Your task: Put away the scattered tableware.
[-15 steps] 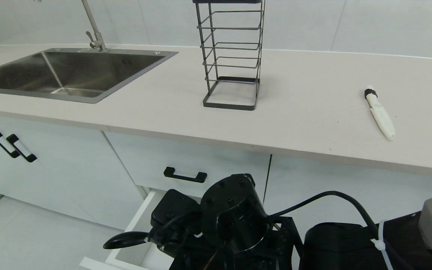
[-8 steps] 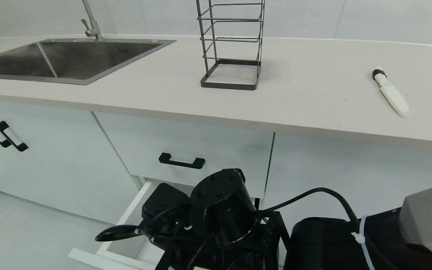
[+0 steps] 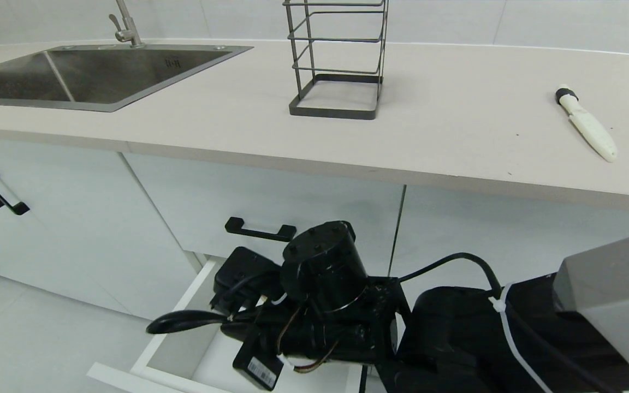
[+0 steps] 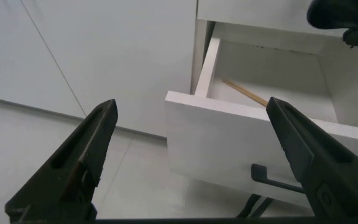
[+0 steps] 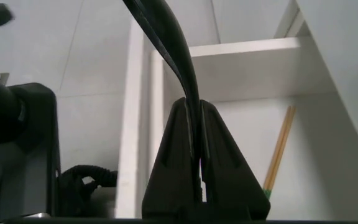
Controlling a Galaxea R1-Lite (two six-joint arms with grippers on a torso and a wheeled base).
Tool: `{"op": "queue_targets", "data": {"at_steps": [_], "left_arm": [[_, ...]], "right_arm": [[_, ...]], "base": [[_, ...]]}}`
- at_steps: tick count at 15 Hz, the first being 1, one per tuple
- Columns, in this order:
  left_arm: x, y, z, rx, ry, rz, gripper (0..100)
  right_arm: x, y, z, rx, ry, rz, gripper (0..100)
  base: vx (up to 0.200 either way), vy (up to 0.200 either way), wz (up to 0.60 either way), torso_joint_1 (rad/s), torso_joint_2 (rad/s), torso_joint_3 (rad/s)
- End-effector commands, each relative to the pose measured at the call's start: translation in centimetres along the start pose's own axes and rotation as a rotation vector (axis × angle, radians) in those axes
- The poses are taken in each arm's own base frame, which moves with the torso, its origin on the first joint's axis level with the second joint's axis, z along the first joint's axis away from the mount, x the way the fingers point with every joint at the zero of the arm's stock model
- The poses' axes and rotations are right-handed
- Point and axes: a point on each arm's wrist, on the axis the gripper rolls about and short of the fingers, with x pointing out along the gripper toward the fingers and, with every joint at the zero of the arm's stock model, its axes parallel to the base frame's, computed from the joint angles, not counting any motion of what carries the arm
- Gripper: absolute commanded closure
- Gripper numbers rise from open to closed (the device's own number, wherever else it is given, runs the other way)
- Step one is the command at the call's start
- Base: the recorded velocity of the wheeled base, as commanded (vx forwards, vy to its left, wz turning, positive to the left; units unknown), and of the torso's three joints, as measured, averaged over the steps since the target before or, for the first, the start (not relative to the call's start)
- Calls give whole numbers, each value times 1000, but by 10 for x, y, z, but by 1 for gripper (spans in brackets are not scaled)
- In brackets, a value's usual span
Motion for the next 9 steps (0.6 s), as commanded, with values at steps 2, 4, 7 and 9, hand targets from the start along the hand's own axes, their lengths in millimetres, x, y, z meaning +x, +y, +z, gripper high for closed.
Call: {"op": "queue_targets", "data": {"at_steps": [2,4,7,9], "left_arm": [[0,0,0,0,0,1,0],[0,0,0,0,0,1,0],[0,0,0,0,0,1,0],[0,0,0,0,0,1,0]], "right_arm": [[-7,-7,7,3,-3,-49,100],[14,6,-1,5,7,-78,100],[24,10,-12,11,80,-121,100],[37,10,-23,28,107,-154,100]], "base": [[0,0,0,0,0,0],[0,0,0,0,0,0],[0,0,0,0,0,0],[0,0,0,0,0,0]]}}
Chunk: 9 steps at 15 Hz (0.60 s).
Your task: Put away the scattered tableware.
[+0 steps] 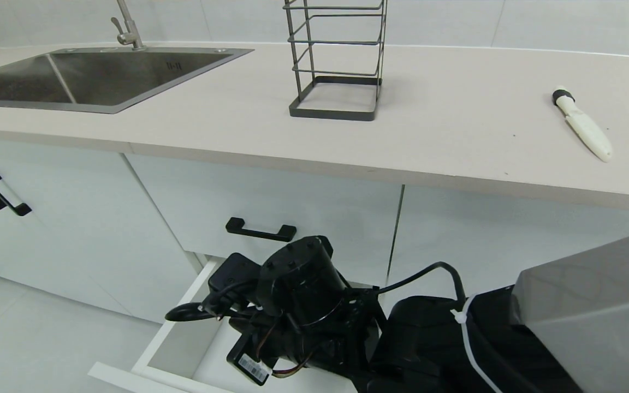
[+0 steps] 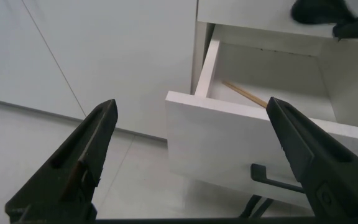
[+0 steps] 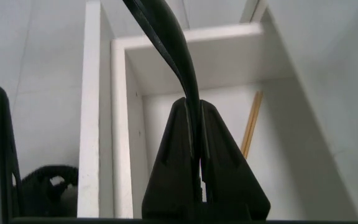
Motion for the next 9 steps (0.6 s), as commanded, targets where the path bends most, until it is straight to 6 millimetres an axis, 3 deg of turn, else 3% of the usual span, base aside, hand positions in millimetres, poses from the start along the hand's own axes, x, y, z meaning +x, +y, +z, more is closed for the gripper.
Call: {"op": "queue_targets", "data": {"at_steps": [1,5,9], "left_arm": [[0,0,0,0,0,1,0],[0,0,0,0,0,1,0],[0,0,0,0,0,1,0]], "right_arm": [[18,4,-18,6,50,-2,100],[33,3,-25,12,60,-7,100],[47,-12,-28,23,92,-54,100]], "base": [[0,0,0,0,0,0],[0,0,0,0,0,0],[0,0,0,0,0,0]]}}
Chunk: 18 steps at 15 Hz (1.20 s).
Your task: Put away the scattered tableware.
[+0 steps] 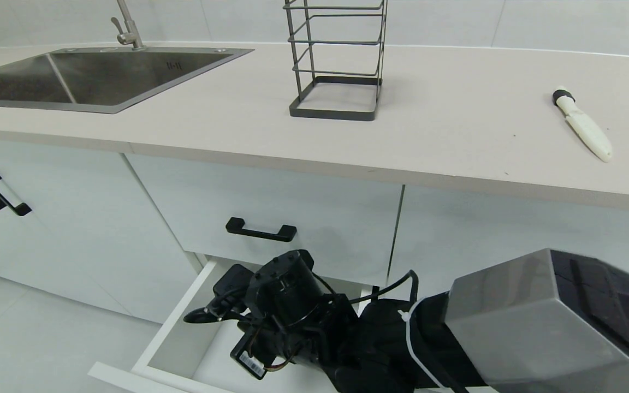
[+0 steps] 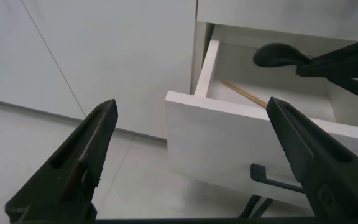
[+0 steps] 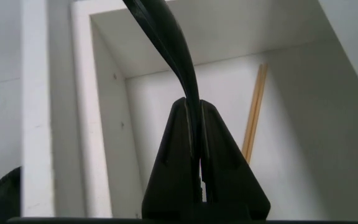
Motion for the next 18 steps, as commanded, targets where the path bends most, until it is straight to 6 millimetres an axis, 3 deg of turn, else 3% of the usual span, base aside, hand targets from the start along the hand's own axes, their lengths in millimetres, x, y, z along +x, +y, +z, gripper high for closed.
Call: {"op": "queue_targets", "data": {"at_steps": [1,5,18], "left_arm": [[0,0,0,-1,0,1,0],[0,0,0,-1,0,1,0],[0,0,0,-1,0,1,0]], "right_arm": [[17,-4,4,9,-14,-25,100],[37,-1,-7,23,51,-42,100],[60,-11,-36,30,136,-125,100]], "base": [[0,0,0,0,0,0],[0,0,0,0,0,0],[0,0,0,0,0,0]]}}
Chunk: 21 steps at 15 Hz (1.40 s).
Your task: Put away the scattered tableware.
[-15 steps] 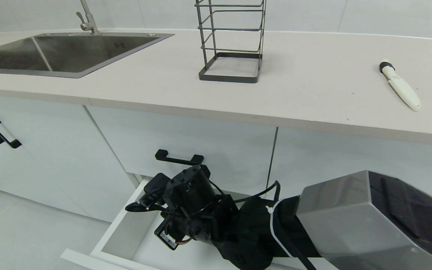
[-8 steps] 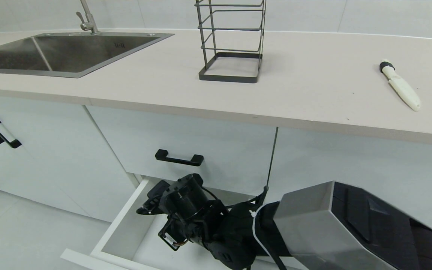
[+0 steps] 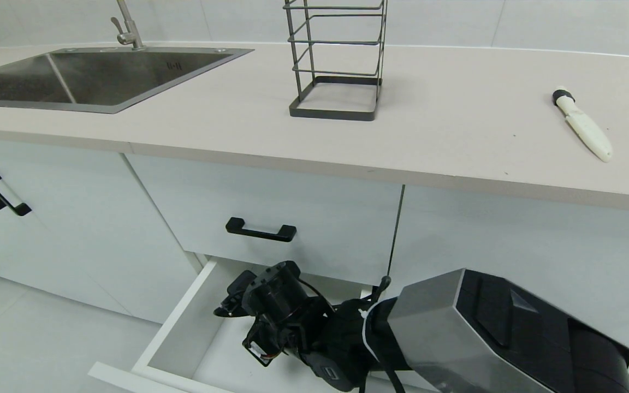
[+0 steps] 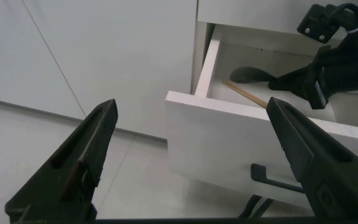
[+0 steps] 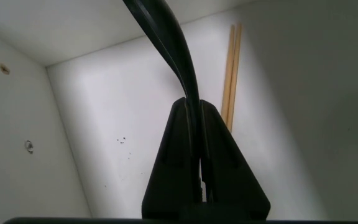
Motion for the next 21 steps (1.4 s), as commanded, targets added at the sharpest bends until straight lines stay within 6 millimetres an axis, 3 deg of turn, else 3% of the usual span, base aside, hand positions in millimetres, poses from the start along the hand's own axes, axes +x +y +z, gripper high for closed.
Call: {"op": "queue_targets", "data": {"at_steps": [1,21], "left_arm": [[0,0,0,0,0,1,0],[0,0,0,0,0,1,0]], "right_arm": [[6,1,-6,-2,13,1,100],[34,10,-30,17,54,5,100]], "base": [[0,0,0,0,0,0],[0,0,0,0,0,0]]}}
